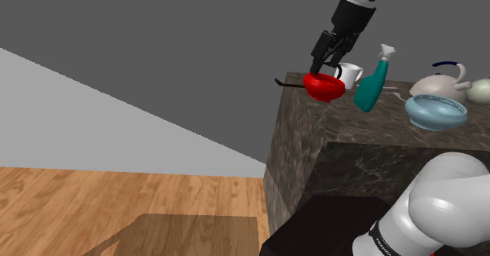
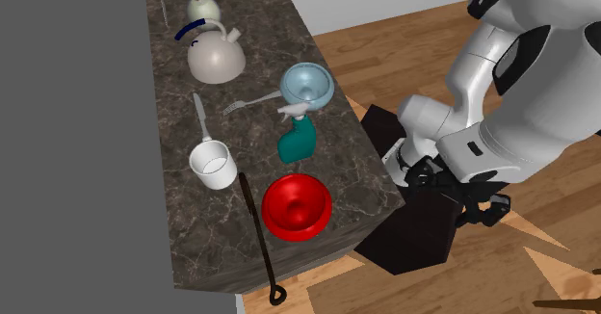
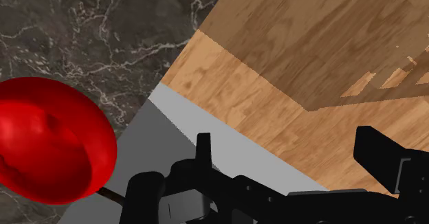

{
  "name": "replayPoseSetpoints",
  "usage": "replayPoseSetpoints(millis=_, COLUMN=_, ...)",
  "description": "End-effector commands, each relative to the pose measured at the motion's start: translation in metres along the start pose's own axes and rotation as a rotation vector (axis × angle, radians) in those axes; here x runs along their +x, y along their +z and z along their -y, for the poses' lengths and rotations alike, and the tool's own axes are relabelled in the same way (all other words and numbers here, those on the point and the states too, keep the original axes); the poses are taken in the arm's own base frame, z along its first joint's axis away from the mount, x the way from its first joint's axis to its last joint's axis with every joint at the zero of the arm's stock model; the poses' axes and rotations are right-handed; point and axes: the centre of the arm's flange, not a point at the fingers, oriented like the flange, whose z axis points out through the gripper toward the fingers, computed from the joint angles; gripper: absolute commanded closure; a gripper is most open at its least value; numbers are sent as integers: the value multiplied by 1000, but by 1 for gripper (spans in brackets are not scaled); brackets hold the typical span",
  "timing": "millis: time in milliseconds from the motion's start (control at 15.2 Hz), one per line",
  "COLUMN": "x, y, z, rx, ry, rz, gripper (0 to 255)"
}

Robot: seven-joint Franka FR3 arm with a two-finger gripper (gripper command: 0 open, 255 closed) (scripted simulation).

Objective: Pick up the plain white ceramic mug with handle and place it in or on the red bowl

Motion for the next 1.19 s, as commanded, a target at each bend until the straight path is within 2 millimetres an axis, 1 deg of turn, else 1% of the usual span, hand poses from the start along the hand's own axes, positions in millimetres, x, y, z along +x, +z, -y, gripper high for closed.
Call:
replayPoseSetpoints(millis=0, x=0, y=0, z=0, rx=0, ry=0, rz=0, gripper=0)
replayPoseSetpoints(millis=1122, x=63, y=60, z=-212, rx=10, ry=16, rz=84, gripper=0)
